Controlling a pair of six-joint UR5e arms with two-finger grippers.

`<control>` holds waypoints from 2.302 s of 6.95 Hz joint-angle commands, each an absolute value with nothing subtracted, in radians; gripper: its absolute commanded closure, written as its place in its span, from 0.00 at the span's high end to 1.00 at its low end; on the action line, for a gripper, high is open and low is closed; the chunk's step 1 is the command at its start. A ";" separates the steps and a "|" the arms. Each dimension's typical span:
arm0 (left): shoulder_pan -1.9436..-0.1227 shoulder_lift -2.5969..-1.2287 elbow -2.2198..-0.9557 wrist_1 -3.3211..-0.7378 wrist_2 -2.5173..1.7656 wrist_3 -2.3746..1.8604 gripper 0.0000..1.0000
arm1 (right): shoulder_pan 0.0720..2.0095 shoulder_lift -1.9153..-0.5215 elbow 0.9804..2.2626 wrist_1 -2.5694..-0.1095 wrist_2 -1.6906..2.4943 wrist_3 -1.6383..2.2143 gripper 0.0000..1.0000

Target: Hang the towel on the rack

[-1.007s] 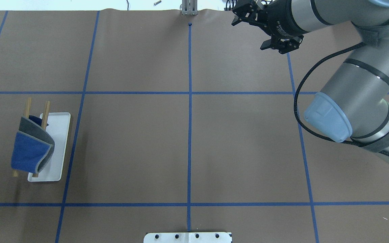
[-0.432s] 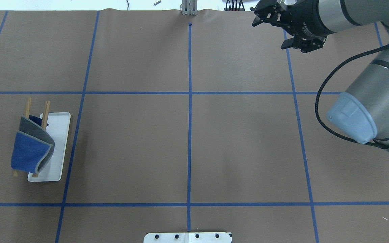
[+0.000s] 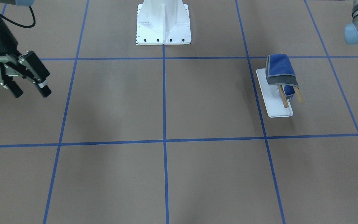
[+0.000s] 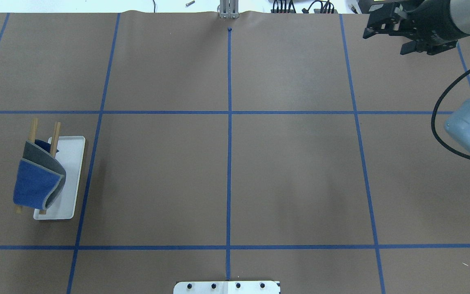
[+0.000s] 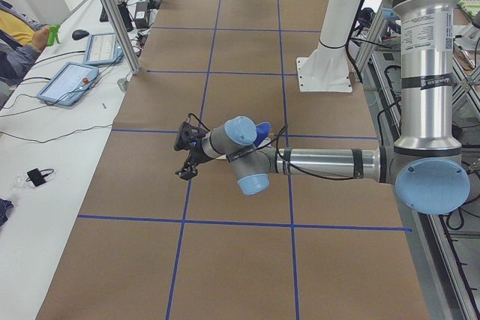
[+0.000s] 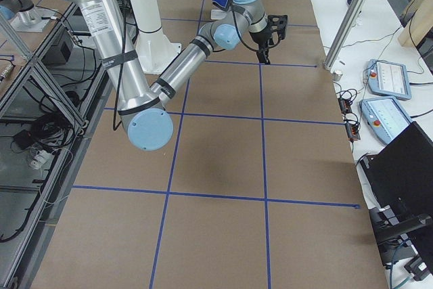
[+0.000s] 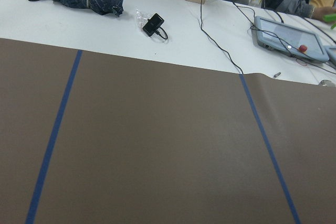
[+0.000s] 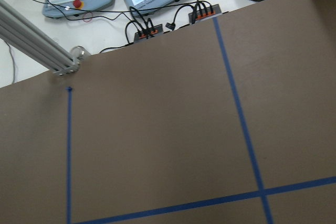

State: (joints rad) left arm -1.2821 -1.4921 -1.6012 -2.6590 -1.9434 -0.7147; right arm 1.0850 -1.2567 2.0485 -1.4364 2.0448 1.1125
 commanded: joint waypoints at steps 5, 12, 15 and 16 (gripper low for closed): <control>-1.542 -1.611 -1.624 -1.881 -2.272 -0.012 0.98 | 1.414 -1.543 1.731 -1.431 2.269 0.068 1.00; -1.540 -1.519 -1.690 -1.612 -2.390 -0.008 0.98 | 1.479 -1.637 1.641 -1.443 2.348 -0.176 1.00; -1.540 -1.497 -1.716 -1.611 -2.391 -0.011 0.98 | 1.477 -1.628 1.654 -1.443 2.393 -0.170 1.00; -1.540 -1.497 -1.727 -1.611 -2.391 -0.011 0.98 | 1.477 -1.628 1.657 -1.443 2.395 -0.170 1.00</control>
State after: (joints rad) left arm -1.5403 -1.4994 -1.7163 -1.6105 -2.3914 -0.0106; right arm 1.4773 -1.6290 1.6520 -1.4436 2.3842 -0.1715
